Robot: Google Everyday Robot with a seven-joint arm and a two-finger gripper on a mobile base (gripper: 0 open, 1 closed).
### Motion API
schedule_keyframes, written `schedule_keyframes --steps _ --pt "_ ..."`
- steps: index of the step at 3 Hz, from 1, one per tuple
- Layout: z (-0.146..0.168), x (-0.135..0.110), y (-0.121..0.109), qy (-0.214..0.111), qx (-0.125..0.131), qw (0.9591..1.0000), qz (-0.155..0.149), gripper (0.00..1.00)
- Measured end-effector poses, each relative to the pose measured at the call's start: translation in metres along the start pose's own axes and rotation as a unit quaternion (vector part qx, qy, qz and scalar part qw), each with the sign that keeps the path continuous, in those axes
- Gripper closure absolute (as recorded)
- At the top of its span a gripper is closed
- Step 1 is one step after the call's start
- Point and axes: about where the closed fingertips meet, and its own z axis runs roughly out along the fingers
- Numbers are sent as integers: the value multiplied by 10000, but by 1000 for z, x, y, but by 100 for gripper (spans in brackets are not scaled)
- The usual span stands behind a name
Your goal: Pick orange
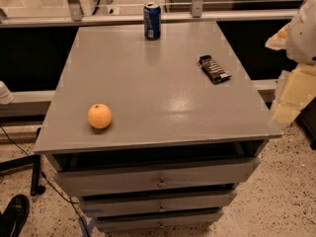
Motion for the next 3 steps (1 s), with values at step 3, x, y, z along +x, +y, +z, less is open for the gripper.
schedule_keyframes --steps 3 --pt "60 -71 14 -1540 -270 9877 -7 0"
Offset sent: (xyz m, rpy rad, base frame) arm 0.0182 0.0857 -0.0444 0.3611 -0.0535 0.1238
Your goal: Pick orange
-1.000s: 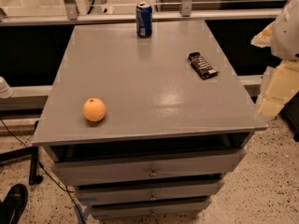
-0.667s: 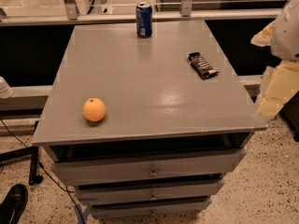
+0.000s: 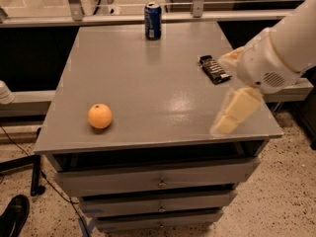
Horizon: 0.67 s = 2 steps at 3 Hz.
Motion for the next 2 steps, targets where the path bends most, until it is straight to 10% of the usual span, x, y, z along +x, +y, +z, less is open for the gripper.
schedule_keyframes --steps 1,2 --pt "52 -54 10 -1097 -305 9934 139 0" --pt "86 -119 29 -2095 -679 9747 379 0"
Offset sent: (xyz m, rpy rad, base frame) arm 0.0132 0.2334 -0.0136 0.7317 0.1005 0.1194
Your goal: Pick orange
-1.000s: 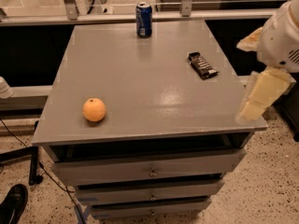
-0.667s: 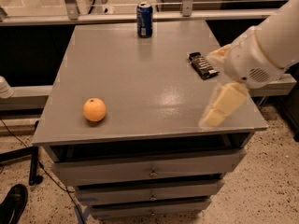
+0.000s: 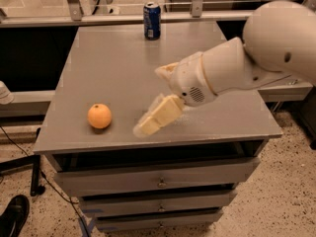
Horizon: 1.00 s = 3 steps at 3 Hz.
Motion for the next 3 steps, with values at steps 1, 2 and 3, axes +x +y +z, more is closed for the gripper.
schedule_keyframes --steps 1,2,3 --pt "50 -36 21 -662 -303 9973 95 0" --pt "92 -47 35 -917 -450 9948 52 0" --pt "118 -44 32 -1019 -431 9939 17 0"
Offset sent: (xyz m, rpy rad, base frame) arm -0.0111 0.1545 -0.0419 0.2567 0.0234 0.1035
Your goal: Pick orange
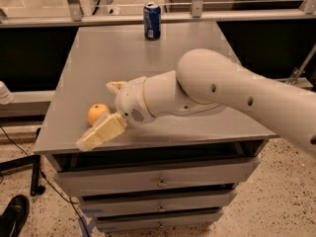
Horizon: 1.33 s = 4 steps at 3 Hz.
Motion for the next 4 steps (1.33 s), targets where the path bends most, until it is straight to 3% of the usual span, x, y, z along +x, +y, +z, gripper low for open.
schedule_keyframes --steps 2,4 --pt "21 15 -9 -132 96 9998 99 41" --pt "12 20 -19 -213 210 9994 147 88"
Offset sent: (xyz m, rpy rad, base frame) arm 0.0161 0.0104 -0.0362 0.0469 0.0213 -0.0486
